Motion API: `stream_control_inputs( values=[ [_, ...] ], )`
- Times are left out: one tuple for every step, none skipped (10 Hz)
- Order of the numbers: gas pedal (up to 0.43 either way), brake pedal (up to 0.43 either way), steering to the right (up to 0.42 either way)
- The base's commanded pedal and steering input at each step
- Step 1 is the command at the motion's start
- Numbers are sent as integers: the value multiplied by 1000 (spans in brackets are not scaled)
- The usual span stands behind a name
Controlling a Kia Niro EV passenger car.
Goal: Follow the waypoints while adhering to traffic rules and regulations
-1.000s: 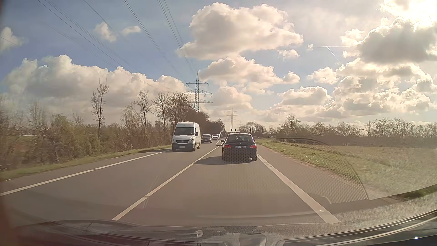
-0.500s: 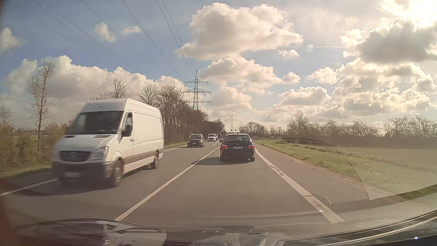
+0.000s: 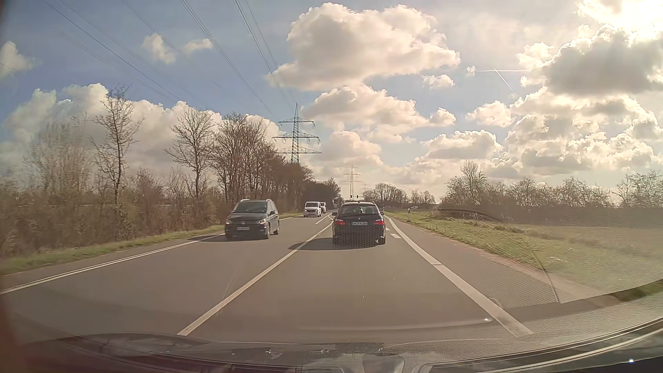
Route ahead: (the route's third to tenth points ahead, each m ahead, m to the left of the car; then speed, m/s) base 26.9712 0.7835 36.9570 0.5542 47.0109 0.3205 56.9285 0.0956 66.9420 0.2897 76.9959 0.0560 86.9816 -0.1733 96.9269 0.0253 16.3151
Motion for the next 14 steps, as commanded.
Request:
stream_control_inputs(
  values=[
    [177,0,0],
    [177,0,0],
    [177,0,0],
    [177,0,0],
    [177,0,0],
    [177,0,0],
    [177,0,-1],
    [177,0,-1],
    [177,0,-1],
    [177,0,-2],
    [177,0,-4],
    [189,0,-6],
    [189,0,-8],
    [189,0,-9]
  ],
)
